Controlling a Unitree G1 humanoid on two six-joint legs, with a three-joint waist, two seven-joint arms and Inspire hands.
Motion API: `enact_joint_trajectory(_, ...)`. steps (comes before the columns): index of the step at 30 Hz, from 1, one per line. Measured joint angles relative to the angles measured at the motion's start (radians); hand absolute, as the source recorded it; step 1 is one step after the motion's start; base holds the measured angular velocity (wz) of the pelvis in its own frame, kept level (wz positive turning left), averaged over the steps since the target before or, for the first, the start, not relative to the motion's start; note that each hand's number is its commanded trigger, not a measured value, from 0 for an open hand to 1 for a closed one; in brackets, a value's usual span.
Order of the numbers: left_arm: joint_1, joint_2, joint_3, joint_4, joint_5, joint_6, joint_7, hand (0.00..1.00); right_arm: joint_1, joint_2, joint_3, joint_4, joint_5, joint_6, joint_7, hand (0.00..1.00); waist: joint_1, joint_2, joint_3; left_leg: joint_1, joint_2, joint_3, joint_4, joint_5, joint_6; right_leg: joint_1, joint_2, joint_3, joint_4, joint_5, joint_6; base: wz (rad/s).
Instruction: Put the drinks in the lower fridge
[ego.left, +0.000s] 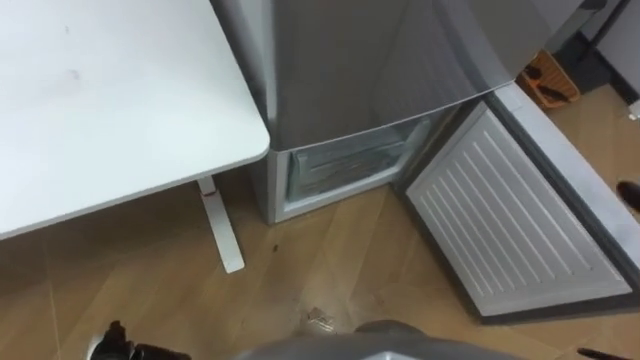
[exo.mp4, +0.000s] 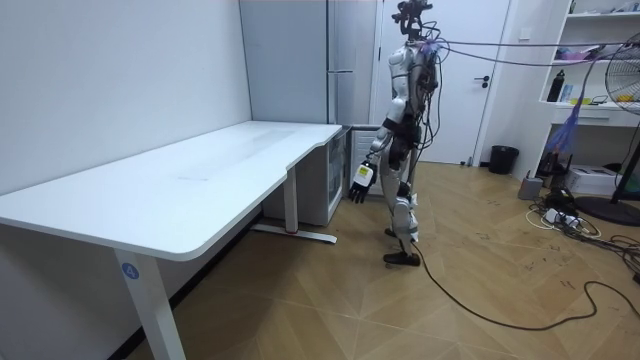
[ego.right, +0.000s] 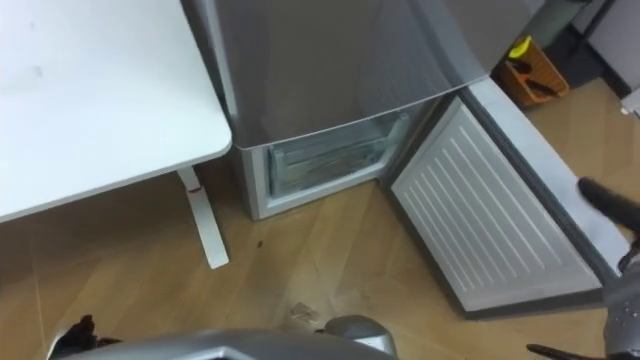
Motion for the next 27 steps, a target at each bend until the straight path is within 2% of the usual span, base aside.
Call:
enact_joint_trajectory(1, 0.008, 0.000, -0.013, -0.002, 0.000, 0.003, 0.006, 0.00, 0.014, 0.006, 0.001, -0.051, -0.011, 0.000, 0.000, 0.00, -0.001, -0.002, -0.0023, -0.001, 0.000, -0.011, 0.000, 0.000, 0.000, 0.007, -0.001, -0.010, -0.008, 0.001, 0.000, 0.22)
enact_joint_trajectory(4, 0.032, 0.000, -0.027, -0.003, 0.001, 0.006, 0.011, 0.00, 0.032, 0.020, 0.002, -0.137, -0.017, 0.001, 0.002, 0.00, 0.000, -0.002, -0.0024, -0.004, 0.000, -0.018, -0.001, 0.000, 0.000, 0.009, -0.002, -0.017, -0.010, 0.001, 0.000, 0.09)
enact_joint_trajectory(11, 0.050, 0.000, -0.036, -0.004, 0.007, 0.011, 0.027, 0.00, 0.031, 0.024, 0.002, -0.183, -0.059, 0.001, 0.002, 0.00, -0.001, 0.004, -0.0065, -0.010, 0.001, -0.028, -0.003, 0.000, 0.000, 0.007, -0.004, -0.035, -0.008, 0.002, -0.001, 0.04)
enact_joint_trajectory(15, 0.051, 0.000, -0.036, -0.007, 0.010, 0.011, 0.027, 0.00, 0.029, 0.024, 0.001, -0.184, -0.109, 0.001, 0.003, 0.00, -0.002, 0.006, -0.0071, -0.020, 0.003, -0.035, 0.001, 0.000, 0.000, -0.001, -0.004, -0.040, -0.007, 0.003, -0.003, 0.01)
enact_joint_trajectory(21, 0.054, 0.000, -0.035, -0.007, 0.010, 0.011, 0.026, 0.00, 0.007, 0.017, 0.000, -0.141, -0.094, 0.001, 0.018, 0.00, -0.002, 0.001, -0.0060, -0.021, 0.003, -0.036, 0.004, 0.000, 0.000, -0.001, -0.005, -0.043, -0.005, 0.005, -0.005, 0.00)
enact_joint_trajectory(27, 0.061, 0.000, -0.031, -0.007, 0.011, 0.011, 0.025, 0.00, -0.023, -0.014, -0.007, -0.060, -0.104, 0.001, 0.045, 0.00, -0.002, 0.001, -0.0052, -0.020, 0.003, -0.039, 0.004, 0.000, 0.000, 0.000, -0.005, -0.042, -0.005, 0.005, -0.005, 0.00)
